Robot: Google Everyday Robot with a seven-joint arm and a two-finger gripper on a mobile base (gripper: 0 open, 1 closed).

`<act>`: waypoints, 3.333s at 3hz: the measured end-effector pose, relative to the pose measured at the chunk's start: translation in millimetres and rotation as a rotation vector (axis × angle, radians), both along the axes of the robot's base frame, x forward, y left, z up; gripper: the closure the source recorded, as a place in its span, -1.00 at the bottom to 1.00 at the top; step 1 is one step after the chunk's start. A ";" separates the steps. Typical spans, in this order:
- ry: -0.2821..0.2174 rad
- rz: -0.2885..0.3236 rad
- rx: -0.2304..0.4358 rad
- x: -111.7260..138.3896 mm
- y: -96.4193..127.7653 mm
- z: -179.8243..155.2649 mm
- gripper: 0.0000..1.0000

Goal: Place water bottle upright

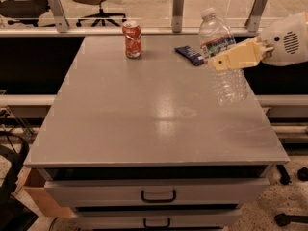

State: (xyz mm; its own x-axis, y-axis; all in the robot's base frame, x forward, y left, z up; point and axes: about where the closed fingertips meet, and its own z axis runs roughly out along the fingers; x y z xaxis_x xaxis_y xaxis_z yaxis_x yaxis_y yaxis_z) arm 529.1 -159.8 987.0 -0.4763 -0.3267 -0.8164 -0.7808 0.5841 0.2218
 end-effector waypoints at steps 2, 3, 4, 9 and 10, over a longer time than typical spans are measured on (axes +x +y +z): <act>-0.092 0.016 0.056 -11.1 3.1 3.4 1.00; -0.136 0.037 0.084 -11.9 10.1 3.1 1.00; -0.192 0.058 0.121 -8.8 17.8 -2.5 1.00; -0.448 0.106 0.281 16.7 28.0 -66.0 1.00; -0.524 0.122 0.306 16.2 22.5 -74.1 1.00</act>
Offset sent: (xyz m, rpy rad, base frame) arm -0.0169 0.0003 0.0028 0.0875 -0.1475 0.0171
